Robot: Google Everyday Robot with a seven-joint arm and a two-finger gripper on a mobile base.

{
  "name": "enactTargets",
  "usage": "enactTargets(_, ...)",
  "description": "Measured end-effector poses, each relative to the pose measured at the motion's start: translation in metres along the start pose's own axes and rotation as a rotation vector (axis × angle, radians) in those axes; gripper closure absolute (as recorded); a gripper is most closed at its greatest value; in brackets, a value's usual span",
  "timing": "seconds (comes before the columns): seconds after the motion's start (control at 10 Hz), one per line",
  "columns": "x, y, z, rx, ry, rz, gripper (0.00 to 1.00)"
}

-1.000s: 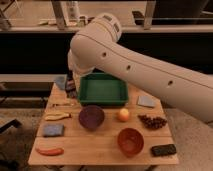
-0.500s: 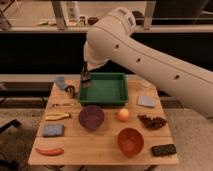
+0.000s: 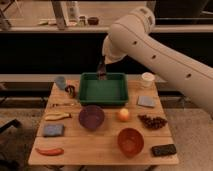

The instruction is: Place brush in paper cup

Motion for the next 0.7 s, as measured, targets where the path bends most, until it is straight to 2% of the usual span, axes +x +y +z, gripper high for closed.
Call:
enactTargets(0.3,0.048,-0.005,-0.002,0.018,0.061,0.017,1.00)
enactTargets(0.5,0.071,-0.007,-0.004,0.024,0.094,0.023,1.00)
enactTargets(0.7,0.092,-0.014,-0.001,0.037,0.110,0.007,1.00)
